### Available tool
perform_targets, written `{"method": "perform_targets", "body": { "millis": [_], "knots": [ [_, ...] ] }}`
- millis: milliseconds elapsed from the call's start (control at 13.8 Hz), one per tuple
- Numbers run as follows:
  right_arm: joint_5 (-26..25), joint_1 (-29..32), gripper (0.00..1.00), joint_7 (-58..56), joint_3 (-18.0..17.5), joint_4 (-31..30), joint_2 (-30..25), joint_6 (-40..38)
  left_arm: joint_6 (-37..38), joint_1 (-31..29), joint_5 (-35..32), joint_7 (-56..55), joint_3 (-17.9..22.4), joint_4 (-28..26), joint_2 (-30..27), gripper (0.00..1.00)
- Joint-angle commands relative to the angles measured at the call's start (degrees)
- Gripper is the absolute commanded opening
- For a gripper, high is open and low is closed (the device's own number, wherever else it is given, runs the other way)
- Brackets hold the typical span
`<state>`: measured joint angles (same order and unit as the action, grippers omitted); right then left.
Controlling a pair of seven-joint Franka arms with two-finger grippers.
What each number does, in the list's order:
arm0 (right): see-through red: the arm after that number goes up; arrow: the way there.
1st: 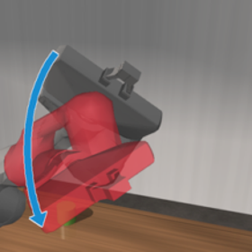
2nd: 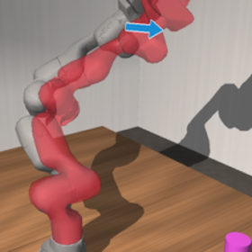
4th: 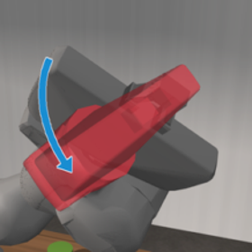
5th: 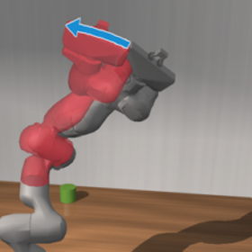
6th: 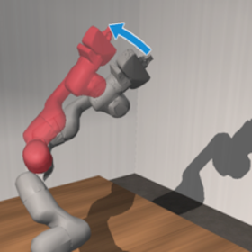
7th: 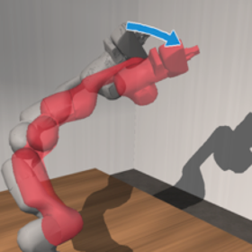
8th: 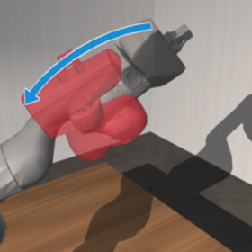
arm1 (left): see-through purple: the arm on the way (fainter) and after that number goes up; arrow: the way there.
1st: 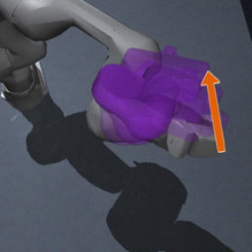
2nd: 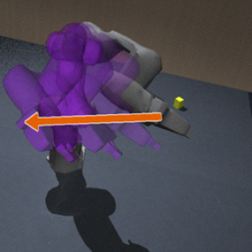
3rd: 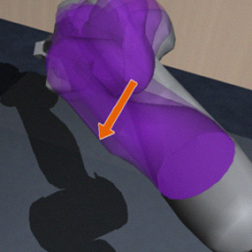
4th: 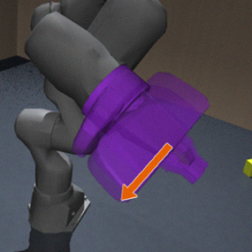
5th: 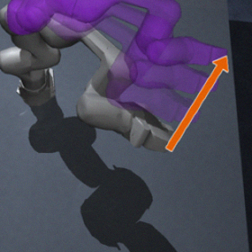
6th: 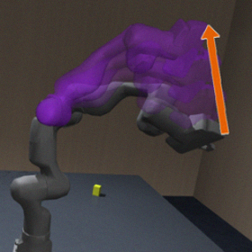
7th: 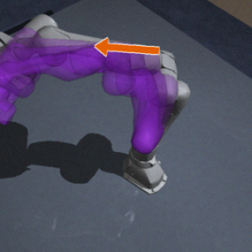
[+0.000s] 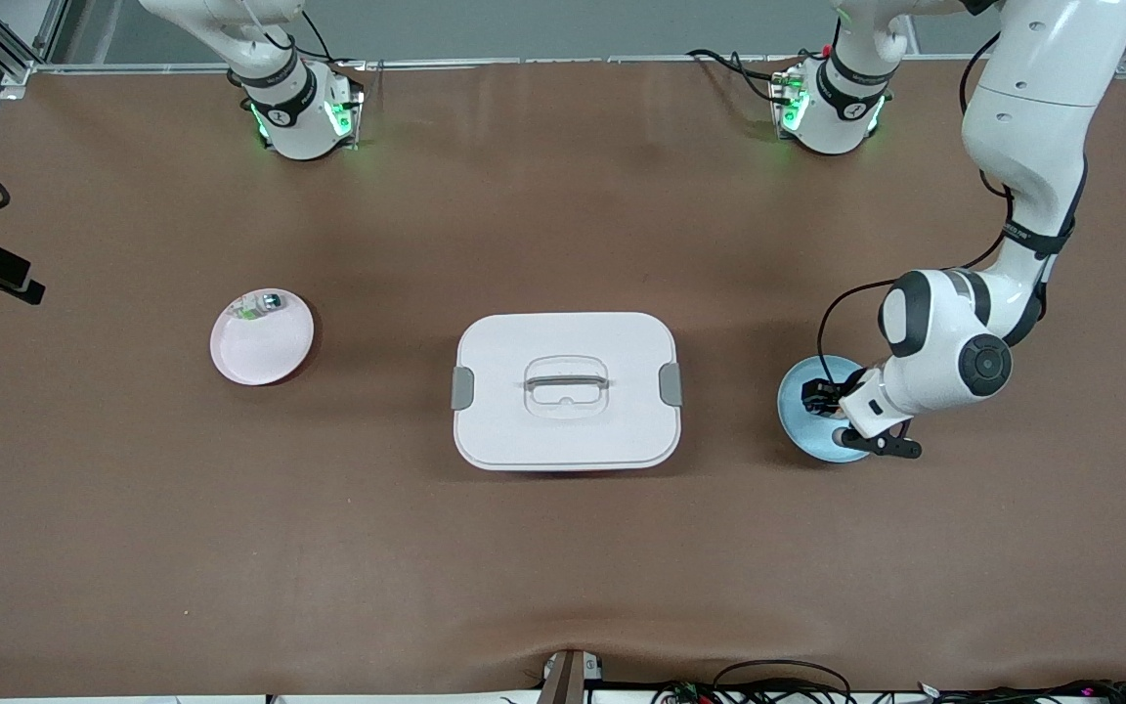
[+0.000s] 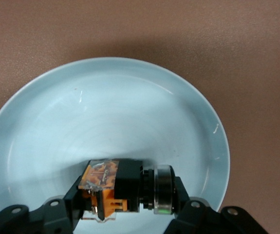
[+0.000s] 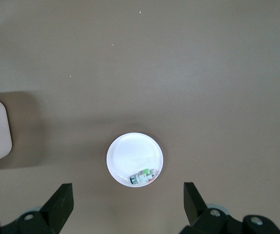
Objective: Transfer orange switch to right arm and place
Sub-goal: 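Close the left gripper on the orange switch, then lift the orange switch with the left gripper toward the white box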
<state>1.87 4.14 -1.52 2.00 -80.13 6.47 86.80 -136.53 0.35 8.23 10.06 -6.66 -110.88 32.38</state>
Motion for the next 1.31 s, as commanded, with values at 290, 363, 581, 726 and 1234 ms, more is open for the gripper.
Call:
{"method": "perform_targets", "body": {
  "millis": [290,363,581,726,1234],
  "knots": [
    [0.1,1.7,1.00,0.0,-0.8,-0.9,-1.0,0.3,-0.1,-0.4,0.0,-1.4,-0.3,-0.4,-1.9,0.30],
    [0.1,1.7,1.00,0.0,-0.8,-0.9,-1.0,0.4,0.5,-0.5,0.0,-2.1,-0.3,-0.4,-2.6,0.30],
    [0.1,2.3,1.00,0.0,-0.8,-0.7,-0.9,0.5,4.2,-0.6,0.1,-5.1,-0.4,-0.3,-5.3,0.30],
    [0.1,2.5,1.00,0.0,-0.8,-0.6,-0.9,0.6,6.4,-0.4,0.4,-8.5,-0.5,-0.1,-7.8,0.30],
    [0.0,2.5,1.00,-0.1,-0.8,-0.6,-0.9,0.2,26.0,-0.2,0.9,-20.4,-1.6,5.3,-15.7,0.30]
  ]
}}
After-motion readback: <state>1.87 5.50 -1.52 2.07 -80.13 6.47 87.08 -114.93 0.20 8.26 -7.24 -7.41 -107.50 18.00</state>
